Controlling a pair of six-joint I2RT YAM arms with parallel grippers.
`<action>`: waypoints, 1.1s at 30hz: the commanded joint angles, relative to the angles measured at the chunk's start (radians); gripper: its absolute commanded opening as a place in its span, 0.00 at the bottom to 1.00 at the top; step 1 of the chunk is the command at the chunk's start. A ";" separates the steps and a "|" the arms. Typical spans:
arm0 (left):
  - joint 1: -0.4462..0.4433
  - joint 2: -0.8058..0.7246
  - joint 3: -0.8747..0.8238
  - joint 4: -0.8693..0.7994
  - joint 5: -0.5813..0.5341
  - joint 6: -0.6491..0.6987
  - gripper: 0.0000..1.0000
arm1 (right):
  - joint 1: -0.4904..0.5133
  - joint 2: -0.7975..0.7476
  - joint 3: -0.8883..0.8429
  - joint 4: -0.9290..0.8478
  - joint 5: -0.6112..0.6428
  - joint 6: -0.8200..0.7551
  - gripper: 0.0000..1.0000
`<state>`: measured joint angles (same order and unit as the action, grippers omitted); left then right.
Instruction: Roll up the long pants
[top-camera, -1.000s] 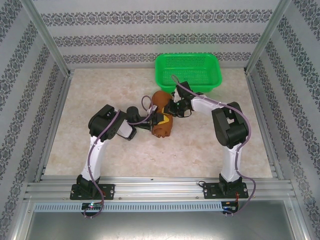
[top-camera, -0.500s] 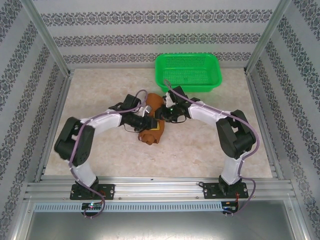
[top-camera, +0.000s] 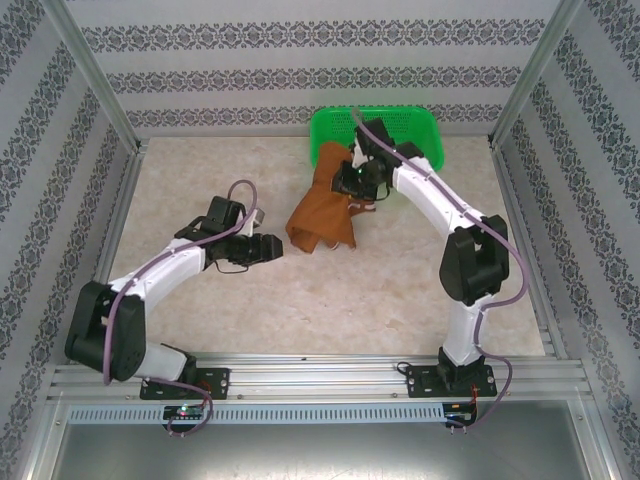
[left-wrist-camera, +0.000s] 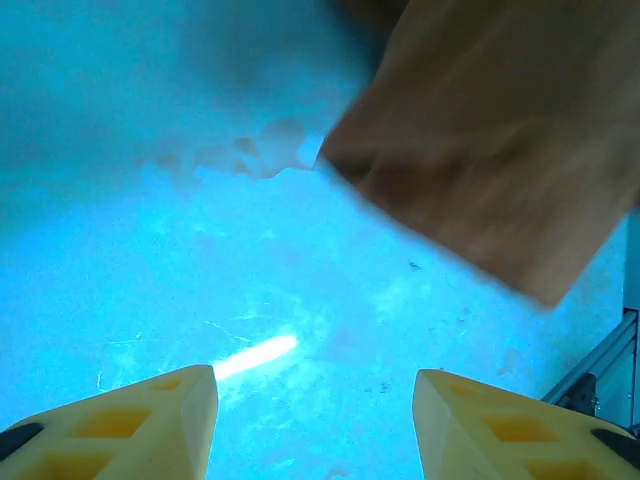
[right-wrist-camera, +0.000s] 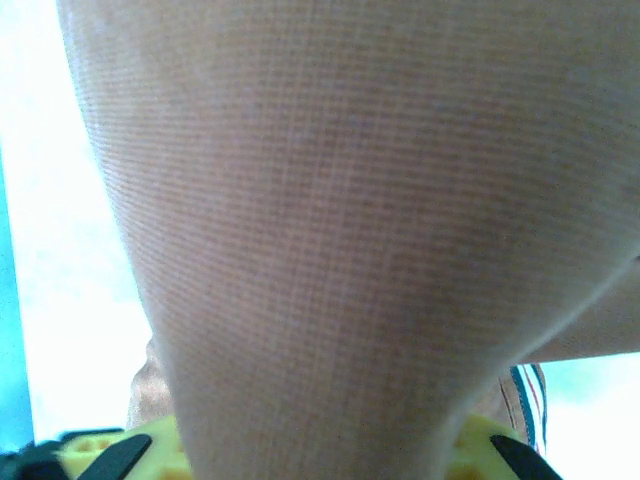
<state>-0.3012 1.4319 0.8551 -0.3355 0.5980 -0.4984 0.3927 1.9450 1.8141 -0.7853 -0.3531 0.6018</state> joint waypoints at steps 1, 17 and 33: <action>0.014 0.093 0.014 0.113 0.031 -0.018 0.49 | -0.005 0.010 0.190 -0.043 -0.008 -0.014 0.00; 0.014 0.361 0.167 0.200 0.138 -0.043 0.31 | -0.258 0.210 0.570 0.262 -0.198 0.210 0.00; 0.016 0.435 0.221 0.173 0.079 -0.027 0.29 | -0.293 0.256 -0.298 1.202 0.041 0.469 0.54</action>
<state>-0.2989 1.8580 1.0698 -0.1642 0.6968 -0.5377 0.0769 2.2089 1.5913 0.2668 -0.3950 1.0817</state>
